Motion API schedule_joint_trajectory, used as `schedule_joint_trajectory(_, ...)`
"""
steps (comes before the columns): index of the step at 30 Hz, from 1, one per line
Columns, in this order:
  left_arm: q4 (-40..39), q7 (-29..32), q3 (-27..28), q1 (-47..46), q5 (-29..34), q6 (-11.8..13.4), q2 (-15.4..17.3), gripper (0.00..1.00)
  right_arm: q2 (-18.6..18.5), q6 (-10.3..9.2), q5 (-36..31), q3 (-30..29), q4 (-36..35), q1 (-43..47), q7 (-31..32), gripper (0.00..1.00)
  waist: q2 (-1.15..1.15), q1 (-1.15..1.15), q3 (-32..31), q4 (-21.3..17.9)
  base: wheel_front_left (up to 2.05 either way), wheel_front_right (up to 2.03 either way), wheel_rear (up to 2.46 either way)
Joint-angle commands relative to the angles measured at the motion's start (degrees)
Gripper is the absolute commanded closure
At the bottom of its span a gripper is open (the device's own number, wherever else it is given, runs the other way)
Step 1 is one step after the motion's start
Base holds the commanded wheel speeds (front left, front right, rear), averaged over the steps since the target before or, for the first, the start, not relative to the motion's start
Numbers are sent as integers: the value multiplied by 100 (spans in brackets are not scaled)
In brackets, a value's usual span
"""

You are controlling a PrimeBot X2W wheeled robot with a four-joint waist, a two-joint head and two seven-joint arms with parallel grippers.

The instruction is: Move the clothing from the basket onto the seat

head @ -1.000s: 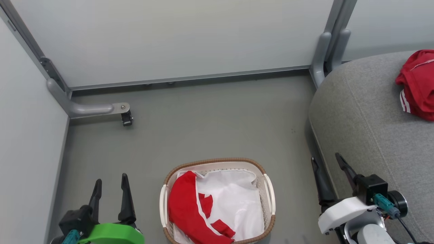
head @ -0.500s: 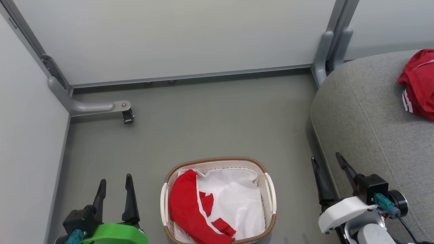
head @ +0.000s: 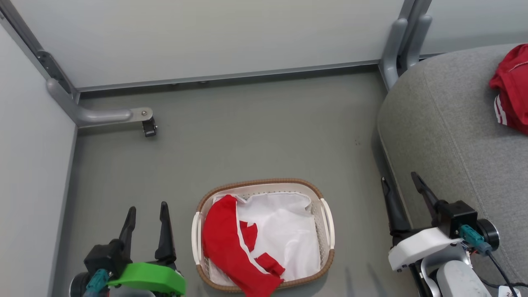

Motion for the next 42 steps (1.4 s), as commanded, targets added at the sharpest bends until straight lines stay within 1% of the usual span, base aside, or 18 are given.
schedule_joint_trajectory(1, 33, 5, -42, -161, 94, -49, 4, 0, -24, -8, -36, -21, -50, -101, -28, 0, 0, 0, 185, -40, 0, 0, 0)
schedule_joint_trajectory(6, 372, 5, -273, -603, 427, -188, 8, 0, -24, -8, -100, -59, -150, -311, -27, 0, 0, 0, 604, -116, 0, 0, 0)
schedule_joint_trajectory(10, 848, 5, -560, -1105, 677, -295, 52, 0, -24, -8, -131, -76, -261, -517, -27, 0, 0, 0, 1048, -243, 0, 0, 0)
schedule_joint_trajectory(14, 1484, 50, -944, -1656, 947, -392, 109, 0, -23, -8, -170, -135, -357, -750, -28, 0, 0, 0, 1514, -387, 0, 0, 0)
schedule_joint_trajectory(19, 2347, 283, -1382, -2307, 1180, -479, 170, 0, -20, -8, -105, -121, -479, -1010, -27, 0, 0, 0, 2067, -594, 0, 0, 0)
schedule_joint_trajectory(25, 3180, 557, -1824, -2934, 1424, -520, 251, 0, -20, -8, 18, 61, -668, -1292, -27, 0, 0, 0, 2663, -873, 0, 0, 0)
schedule_joint_trajectory(31, 3817, 845, -2231, -3572, 1653, -530, 344, 0, -18, -8, 123, 233, -966, -1613, -27, 0, 0, 0, 3271, -1220, 0, 0, 0)
schedule_joint_trajectory(38, 4441, 1152, -2471, -4247, 1825, -530, 418, 0, -17, -8, 276, 363, -1328, -1872, -28, 0, 0, 0, 3855, -1563, 0, 0, 0)
schedule_joint_trajectory(42, 4747, 1349, -2527, -4578, 1884, -436, 481, 0, -17, -8, 352, 421, -1472, -1973, -27, 0, 0, 0, 4109, -1718, 0, 0, 0)
